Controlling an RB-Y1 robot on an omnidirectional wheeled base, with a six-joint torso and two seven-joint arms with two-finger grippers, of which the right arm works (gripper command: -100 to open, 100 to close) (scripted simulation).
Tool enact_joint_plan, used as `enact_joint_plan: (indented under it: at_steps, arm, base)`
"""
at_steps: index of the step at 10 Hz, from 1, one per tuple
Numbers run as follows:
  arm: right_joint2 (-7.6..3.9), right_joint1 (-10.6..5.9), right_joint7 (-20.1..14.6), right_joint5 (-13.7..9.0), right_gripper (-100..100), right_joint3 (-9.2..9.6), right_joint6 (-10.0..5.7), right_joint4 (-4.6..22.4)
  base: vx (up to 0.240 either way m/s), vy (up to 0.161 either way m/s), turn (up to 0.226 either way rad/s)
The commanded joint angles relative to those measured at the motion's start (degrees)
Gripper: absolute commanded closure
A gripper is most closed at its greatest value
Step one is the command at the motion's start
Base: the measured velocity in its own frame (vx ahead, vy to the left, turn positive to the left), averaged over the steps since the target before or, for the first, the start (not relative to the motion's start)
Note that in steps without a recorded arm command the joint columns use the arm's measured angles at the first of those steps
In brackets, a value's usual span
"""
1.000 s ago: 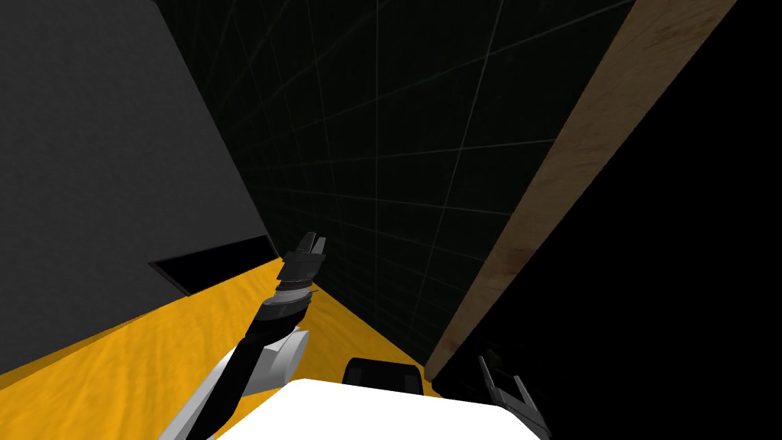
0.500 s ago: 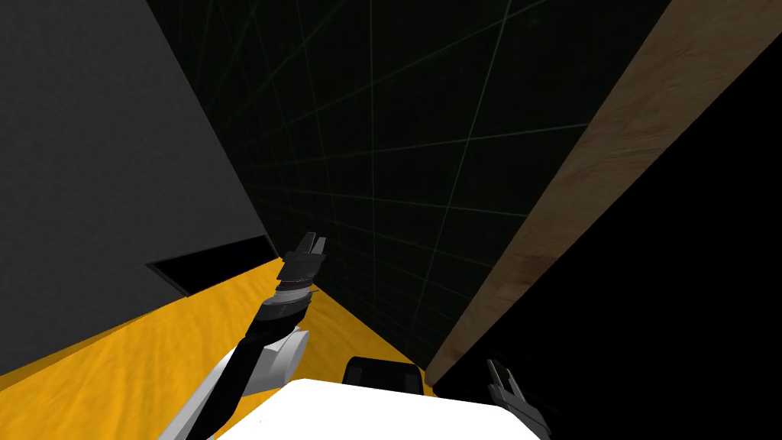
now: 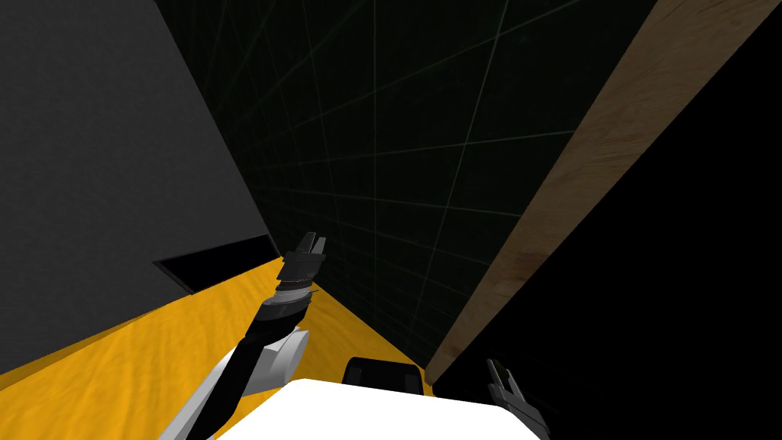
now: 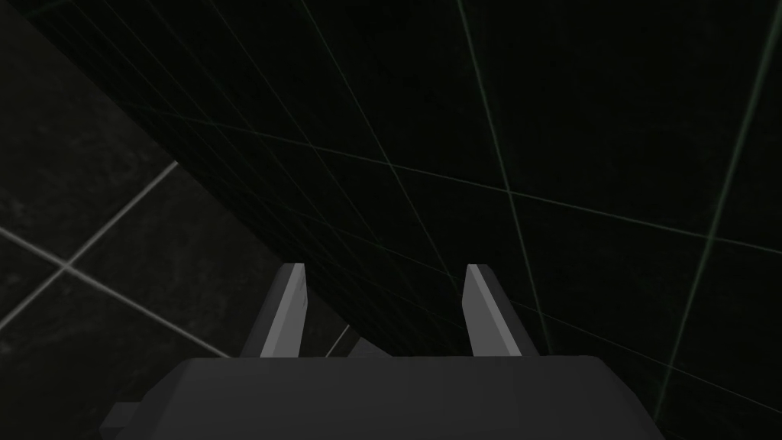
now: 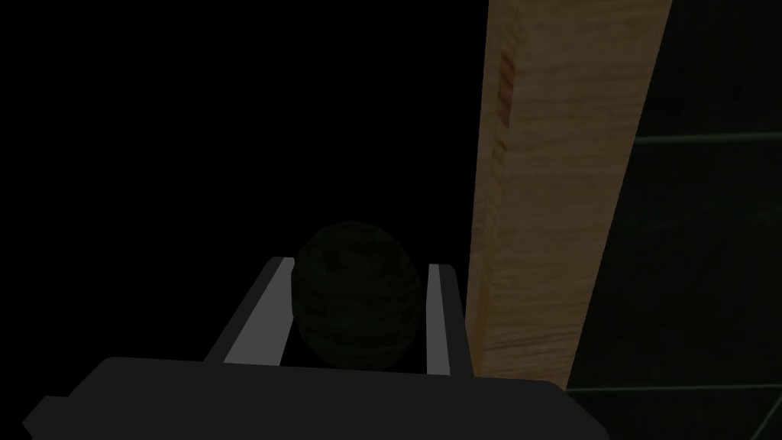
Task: Pull the door open
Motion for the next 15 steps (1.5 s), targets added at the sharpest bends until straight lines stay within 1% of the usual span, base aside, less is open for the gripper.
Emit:
enact_joint_plan:
  at_steps: [1,5,6,8,9,10,12,14,15]
  arm:
    - [0.05,-0.12,-1.8,-0.2,100,0.1,0.04,0.1]
    - [0.02,-0.78,-8.4,-1.4,100,0.3,0.33,0.3]
    - [0.02,-0.78,-8.8,-1.4,100,0.3,0.33,0.3]
    - [-0.01,-1.2,-12.4,-2.1,100,0.43,0.52,0.5]
    - [-0.01,-1.2,-12.9,-2.1,100,0.43,0.52,0.5]
    - [-0.02,-1.44,-15.1,-2.5,100,0.5,0.63,0.6]
    - [-0.04,-1.68,-17.3,-2.9,100,0.57,0.74,0.7]
    - [-0.07,-2.2,-20.9,-3.8,100,0.73,0.97,0.8]
    - [-0.07,-2.2,-21.8,-3.8,100,0.73,0.97,0.8]
  base:
    - [-0.044,-0.001,0.023]
    - [-0.06,-0.001,0.039]
    - [-0.037,0.001,0.015]
    - [-0.044,-0.001,0.039]
    - [-0.041,-0.004,0.025]
    - [-0.044,0.002,0.037]
    - [-0.056,-0.004,0.042]
    - [-0.054,-0.003,0.052]
    - [-0.048,-0.002,0.028]
